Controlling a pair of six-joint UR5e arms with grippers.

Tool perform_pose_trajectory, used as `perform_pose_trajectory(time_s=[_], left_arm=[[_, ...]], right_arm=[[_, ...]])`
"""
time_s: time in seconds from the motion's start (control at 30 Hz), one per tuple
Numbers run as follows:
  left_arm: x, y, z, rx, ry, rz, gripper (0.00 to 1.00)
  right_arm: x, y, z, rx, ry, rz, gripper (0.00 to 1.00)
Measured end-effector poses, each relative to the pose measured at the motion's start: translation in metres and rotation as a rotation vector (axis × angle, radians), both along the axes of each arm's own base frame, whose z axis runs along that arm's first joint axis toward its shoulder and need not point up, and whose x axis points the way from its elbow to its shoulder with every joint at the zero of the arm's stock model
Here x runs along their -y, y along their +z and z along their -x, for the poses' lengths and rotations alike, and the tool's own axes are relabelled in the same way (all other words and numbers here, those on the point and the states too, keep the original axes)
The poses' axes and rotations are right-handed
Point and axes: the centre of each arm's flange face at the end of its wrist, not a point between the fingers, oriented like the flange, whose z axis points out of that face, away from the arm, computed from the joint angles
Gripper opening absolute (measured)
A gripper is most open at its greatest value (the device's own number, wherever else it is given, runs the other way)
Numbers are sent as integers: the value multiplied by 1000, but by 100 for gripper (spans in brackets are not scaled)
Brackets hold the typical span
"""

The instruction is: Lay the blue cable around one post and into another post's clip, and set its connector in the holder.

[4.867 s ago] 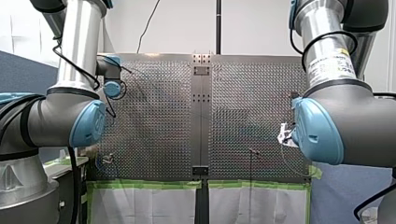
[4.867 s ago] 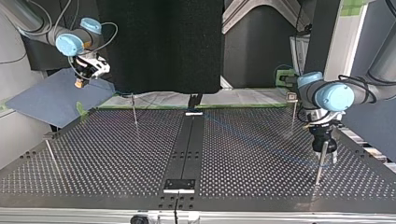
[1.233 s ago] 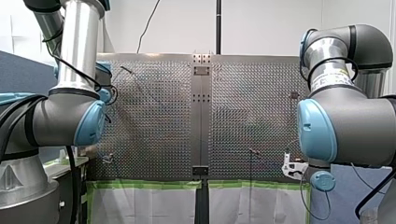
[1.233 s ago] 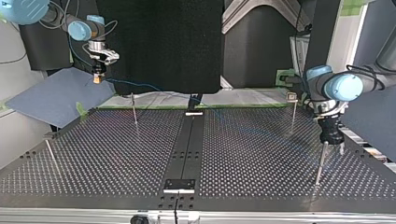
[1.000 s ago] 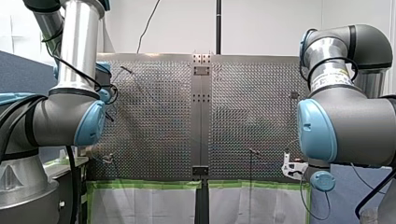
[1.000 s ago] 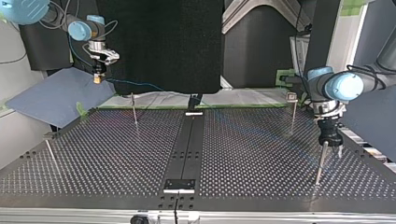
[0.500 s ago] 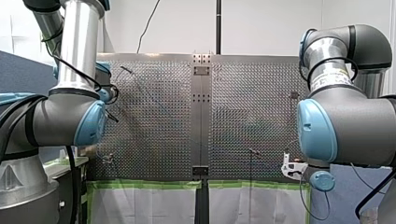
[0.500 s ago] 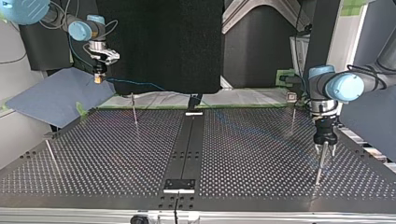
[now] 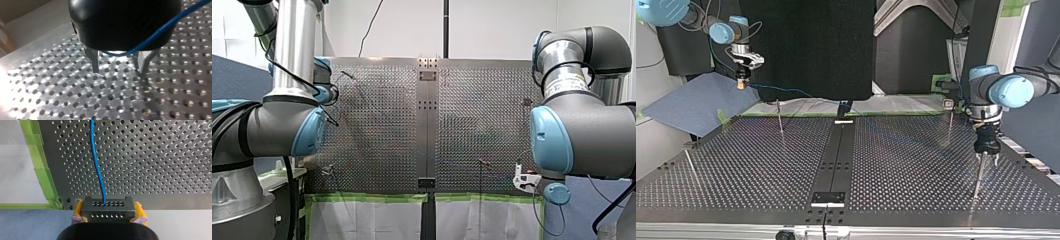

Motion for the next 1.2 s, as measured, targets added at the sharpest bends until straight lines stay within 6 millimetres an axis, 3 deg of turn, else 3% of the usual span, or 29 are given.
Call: perform_pose_trajectory(time_s=[0.27,0.8,1.03,1.2], left_arm=[[14,-7,6,-70,-62,-1,77],[7,4,24,-156,1,-35,77],[2,5,25,-156,45,-57,90],[-4,9,22,-116,57,-46,93]], right_arm=[[-1,0,-1,0,2,-5,0],[-2,-1,-5,0,9,-6,0],[-2,-1,-5,0,10,-7,0],[-2,-1,-5,0,10,-7,0]])
